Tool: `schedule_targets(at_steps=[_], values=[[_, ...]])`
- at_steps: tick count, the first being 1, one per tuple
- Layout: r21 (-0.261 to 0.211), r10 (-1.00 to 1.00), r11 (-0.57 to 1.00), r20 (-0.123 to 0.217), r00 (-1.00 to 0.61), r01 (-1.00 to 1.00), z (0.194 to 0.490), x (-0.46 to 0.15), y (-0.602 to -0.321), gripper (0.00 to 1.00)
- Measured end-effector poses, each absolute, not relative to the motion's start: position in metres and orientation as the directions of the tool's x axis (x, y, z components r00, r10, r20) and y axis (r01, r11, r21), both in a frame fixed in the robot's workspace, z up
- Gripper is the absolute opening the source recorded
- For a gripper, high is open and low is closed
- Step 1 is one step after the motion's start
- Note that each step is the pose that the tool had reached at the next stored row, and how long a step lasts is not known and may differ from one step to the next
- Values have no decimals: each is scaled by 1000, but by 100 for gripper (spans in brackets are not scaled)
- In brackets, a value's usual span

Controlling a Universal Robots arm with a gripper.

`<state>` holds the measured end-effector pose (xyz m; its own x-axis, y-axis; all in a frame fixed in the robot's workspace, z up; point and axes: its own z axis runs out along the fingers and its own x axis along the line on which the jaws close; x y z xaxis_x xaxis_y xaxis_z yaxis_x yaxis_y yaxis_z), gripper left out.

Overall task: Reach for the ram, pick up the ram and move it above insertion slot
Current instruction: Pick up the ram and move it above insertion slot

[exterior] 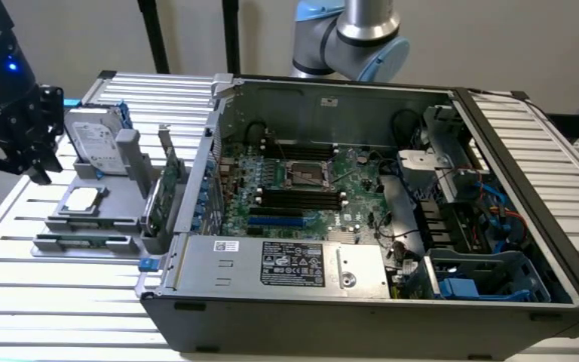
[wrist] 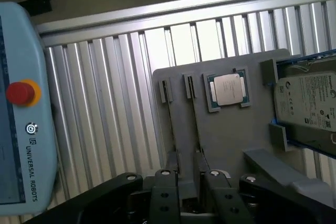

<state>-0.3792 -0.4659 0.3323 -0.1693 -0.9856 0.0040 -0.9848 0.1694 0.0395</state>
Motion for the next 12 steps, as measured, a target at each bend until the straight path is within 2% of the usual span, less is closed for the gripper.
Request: schedule_targets(at_steps=[2,3,4,12], values=[[40,-986,166,4,-166,-985,332,-379,-466,36],[40,-987,163,4,-163,-986,332,-379,-466,36],[39,-987,162,4,-162,-986,332,-379,-466,42],[39,-988,154,4,-154,-987,318,-379,-464,42]])
